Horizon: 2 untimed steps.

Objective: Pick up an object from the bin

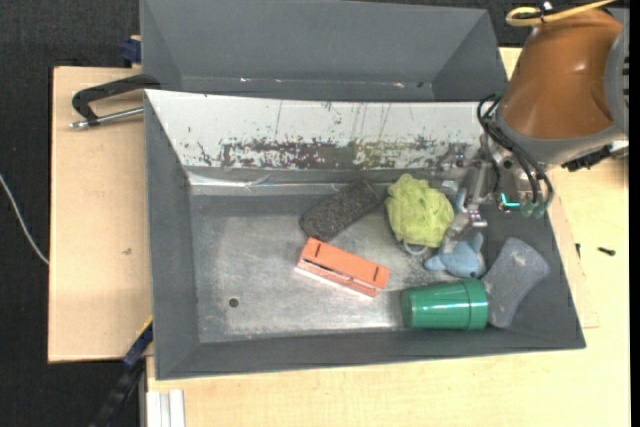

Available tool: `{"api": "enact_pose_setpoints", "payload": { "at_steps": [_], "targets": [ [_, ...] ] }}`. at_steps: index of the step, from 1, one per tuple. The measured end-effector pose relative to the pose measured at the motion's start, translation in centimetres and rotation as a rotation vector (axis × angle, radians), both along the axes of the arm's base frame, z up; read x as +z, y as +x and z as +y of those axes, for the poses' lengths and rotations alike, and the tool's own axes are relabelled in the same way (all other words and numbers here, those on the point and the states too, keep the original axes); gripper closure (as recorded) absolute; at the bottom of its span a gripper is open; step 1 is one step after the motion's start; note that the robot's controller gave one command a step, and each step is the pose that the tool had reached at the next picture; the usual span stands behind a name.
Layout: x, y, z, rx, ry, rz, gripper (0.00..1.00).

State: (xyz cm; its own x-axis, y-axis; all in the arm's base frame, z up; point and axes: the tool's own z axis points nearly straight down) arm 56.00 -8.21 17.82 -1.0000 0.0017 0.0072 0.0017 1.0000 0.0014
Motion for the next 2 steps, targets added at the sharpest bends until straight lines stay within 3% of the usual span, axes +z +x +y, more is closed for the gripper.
{"api": "enact_pose_setpoints", "payload": {
  "at_steps": [1, 2],
  "targets": [
    [0.48, 0.18, 0.04, 0.002, -0.001, -0.009, 1.00],
    [0.48, 0.18, 0.04, 0.002, -0.001, -0.009, 1.00]
  ]
}}
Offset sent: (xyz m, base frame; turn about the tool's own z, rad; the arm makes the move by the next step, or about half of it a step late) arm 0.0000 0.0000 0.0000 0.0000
